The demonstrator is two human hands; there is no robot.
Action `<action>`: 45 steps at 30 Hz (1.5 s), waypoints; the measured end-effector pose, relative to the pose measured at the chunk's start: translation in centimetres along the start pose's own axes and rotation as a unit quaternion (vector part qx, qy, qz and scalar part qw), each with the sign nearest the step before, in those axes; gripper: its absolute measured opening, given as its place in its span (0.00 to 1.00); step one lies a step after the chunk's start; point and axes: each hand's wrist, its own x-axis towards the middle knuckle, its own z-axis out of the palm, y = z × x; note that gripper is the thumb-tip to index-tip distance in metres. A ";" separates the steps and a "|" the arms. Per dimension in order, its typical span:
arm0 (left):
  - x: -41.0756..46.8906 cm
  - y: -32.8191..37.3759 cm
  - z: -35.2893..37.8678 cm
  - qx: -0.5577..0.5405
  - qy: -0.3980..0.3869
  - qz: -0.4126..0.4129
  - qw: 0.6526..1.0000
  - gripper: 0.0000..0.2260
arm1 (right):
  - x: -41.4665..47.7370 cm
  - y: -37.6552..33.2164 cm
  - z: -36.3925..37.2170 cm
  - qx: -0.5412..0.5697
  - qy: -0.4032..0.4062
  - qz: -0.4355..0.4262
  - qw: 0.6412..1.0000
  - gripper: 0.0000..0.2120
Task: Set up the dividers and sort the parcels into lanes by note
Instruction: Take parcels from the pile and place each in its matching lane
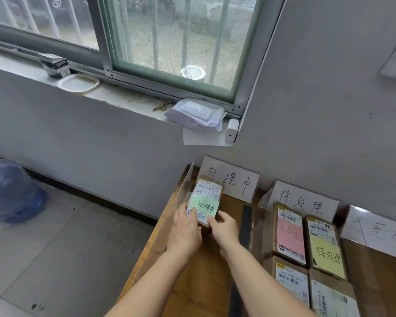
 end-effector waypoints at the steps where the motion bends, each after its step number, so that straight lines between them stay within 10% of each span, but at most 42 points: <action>1: 0.0 0.1 0.0 0.012 -0.004 0.001 1.000 0.25 | 0.0 -0.2 -0.1 -0.017 -0.003 -0.012 1.000 0.18; 21: -3.1 8.0 -4.3 0.208 -0.001 0.195 0.958 0.20 | -8.6 -2.7 -13.1 -0.414 0.097 -0.231 0.875 0.25; 45: -32.3 36.4 8.0 0.152 -0.022 0.402 0.903 0.22 | -33.7 16.8 -47.8 -0.436 0.280 -0.097 0.849 0.23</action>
